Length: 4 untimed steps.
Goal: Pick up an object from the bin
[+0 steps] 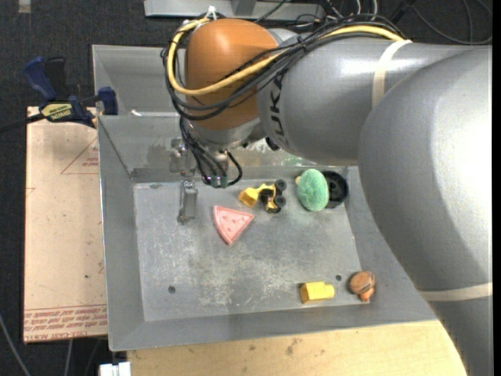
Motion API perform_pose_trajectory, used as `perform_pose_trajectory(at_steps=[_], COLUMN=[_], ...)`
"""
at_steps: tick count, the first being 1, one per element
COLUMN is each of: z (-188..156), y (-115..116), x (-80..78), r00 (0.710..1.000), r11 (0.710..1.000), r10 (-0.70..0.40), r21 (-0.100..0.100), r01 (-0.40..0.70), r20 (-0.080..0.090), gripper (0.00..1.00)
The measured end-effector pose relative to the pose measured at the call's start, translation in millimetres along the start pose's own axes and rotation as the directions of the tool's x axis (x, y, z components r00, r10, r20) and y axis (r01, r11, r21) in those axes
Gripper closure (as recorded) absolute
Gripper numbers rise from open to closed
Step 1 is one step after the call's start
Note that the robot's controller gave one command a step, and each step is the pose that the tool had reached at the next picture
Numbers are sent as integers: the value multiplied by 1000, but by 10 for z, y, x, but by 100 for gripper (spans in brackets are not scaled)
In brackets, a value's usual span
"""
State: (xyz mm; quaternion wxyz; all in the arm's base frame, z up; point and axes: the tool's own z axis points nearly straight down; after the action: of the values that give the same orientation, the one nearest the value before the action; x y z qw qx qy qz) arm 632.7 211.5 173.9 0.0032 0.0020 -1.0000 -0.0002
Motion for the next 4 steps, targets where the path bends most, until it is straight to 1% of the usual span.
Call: perform_pose_trajectory(at_steps=[1,2,3,4], z=[-54,38,106,365], y=[-8,-232,-581,-912], x=[-17,-16,220,154], r00=[1000,998,999,999], r11=[1000,998,999,999], r10=[3,-57,-51,-50], r21=[-2,-3,1,0], r01=[-3,57,51,50], r20=[8,10,7,9], gripper=[0,0,0,100])
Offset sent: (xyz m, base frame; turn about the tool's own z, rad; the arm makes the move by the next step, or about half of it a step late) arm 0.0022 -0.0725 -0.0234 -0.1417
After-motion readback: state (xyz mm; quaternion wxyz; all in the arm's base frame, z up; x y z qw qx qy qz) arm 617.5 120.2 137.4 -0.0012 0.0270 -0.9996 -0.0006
